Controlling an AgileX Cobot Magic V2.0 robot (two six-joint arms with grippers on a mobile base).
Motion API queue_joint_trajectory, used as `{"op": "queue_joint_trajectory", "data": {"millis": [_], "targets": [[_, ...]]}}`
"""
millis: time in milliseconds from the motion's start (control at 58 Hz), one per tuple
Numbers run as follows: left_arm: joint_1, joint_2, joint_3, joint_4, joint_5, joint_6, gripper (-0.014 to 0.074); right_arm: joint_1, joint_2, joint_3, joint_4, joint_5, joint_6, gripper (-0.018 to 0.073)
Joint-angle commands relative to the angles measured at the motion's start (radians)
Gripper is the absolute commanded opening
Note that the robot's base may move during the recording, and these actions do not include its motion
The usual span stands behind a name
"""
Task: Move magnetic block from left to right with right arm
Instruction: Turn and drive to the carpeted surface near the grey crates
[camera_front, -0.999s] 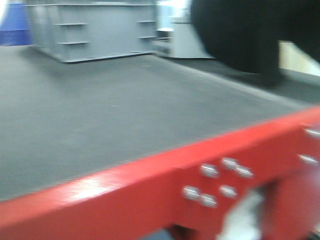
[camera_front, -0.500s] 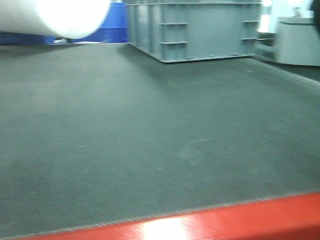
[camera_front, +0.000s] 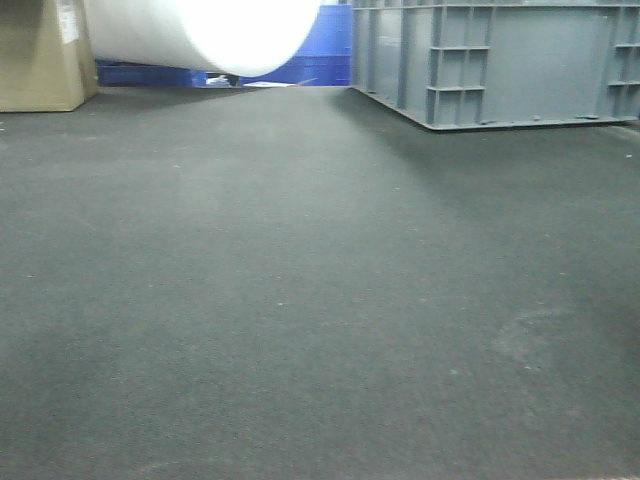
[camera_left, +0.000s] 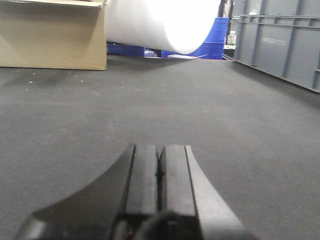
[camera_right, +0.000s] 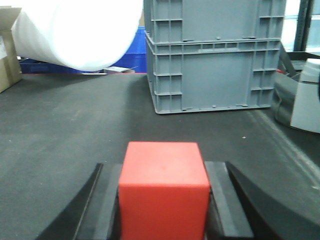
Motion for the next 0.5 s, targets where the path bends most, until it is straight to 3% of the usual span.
{"op": "queue_joint_trajectory", "data": {"millis": [0, 482], "targets": [[-0.005, -0.008, 0.009, -0.007, -0.083, -0.009, -0.0117, -0.006, 0.01, -0.03, 0.006, -0.082, -0.004, 0.0266], [-0.005, -0.008, 0.009, -0.007, -0.083, -0.009, -0.0117, -0.006, 0.01, -0.03, 0.006, -0.082, -0.004, 0.0266]]}}
